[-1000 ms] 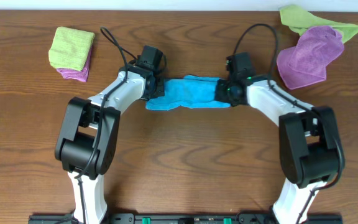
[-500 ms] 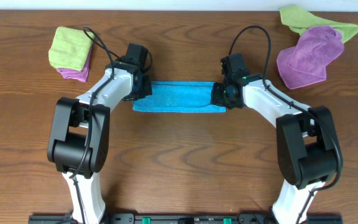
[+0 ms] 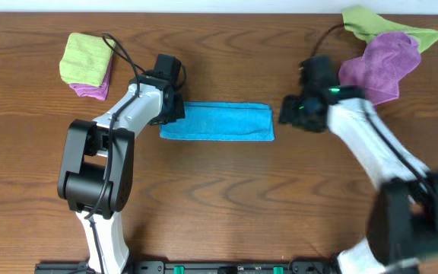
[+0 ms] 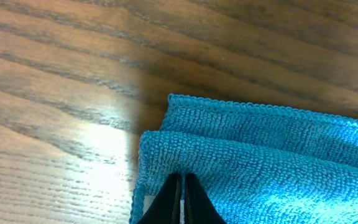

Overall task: Fold the cloth
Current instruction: 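Grasp the right end of the folded strip with the right gripper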

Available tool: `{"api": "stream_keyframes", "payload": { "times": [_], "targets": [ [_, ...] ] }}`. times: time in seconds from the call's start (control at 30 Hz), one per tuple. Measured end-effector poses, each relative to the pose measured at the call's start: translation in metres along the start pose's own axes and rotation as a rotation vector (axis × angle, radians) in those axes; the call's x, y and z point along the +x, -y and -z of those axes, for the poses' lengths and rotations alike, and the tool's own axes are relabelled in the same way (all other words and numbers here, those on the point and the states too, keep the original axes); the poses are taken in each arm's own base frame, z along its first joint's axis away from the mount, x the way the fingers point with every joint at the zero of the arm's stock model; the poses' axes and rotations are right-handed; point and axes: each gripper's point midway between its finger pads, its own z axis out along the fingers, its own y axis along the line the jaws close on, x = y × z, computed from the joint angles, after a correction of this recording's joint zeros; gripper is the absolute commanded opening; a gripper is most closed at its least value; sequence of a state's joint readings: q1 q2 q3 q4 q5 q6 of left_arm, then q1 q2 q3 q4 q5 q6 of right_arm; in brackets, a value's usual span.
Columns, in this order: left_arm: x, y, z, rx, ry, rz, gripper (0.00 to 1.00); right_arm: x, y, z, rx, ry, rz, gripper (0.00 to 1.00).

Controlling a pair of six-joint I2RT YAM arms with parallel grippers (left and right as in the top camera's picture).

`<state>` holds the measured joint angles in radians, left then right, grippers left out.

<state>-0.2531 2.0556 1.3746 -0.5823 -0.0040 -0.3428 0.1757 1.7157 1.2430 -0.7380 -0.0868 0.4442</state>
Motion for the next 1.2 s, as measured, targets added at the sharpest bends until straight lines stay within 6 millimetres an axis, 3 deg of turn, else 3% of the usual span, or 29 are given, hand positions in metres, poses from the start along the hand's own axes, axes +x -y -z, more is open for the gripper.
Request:
{"api": "stream_keyframes", "payload": {
  "times": [0.1, 0.17, 0.23, 0.33, 0.43, 0.53, 0.8, 0.97, 1.07, 1.2],
  "targets": [
    [0.002, -0.002, 0.000, -0.008, -0.009, -0.001, 0.06, -0.026, 0.004, 0.030, -0.128, 0.081, 0.001, 0.82],
    [0.003, -0.002, 0.001, -0.007, -0.009, -0.001, 0.06, -0.039, 0.005, 0.034, -0.219, 0.105, -0.003, 0.83],
    [0.003, -0.002, 0.001, -0.007, -0.010, -0.001, 0.06, -0.041, 0.009, 0.025, -0.317, 0.083, -0.010, 0.87],
    [0.003, -0.002, 0.001, -0.006, -0.009, -0.001, 0.06, -0.020, 0.000, -0.004, -0.470, -0.041, 0.006, 0.91],
    [0.002, -0.001, 0.001, -0.004, -0.009, 0.000, 0.06, 0.002, -0.014, -0.034, -0.571, -0.152, 0.020, 0.88],
    [0.002, -0.001, 0.001, -0.003, -0.009, 0.000, 0.06, 0.012, -0.022, -0.052, -0.638, -0.201, 0.024, 0.87],
    [0.002, -0.001, 0.000, 0.000, -0.002, 0.000, 0.06, 0.016, -0.032, -0.065, -0.702, -0.220, 0.039, 0.89],
    [0.001, 0.001, 0.000, 0.009, 0.000, 0.001, 0.06, 0.025, -0.056, -0.071, -0.756, -0.238, 0.084, 0.88],
    [0.001, 0.002, 0.000, 0.020, -0.001, 0.003, 0.06, 0.030, -0.068, -0.073, -0.782, -0.252, 0.102, 0.78],
    [0.001, 0.003, 0.000, 0.026, -0.003, 0.004, 0.06, 0.036, -0.070, -0.081, -0.767, -0.276, 0.091, 0.40]
  ]
}}
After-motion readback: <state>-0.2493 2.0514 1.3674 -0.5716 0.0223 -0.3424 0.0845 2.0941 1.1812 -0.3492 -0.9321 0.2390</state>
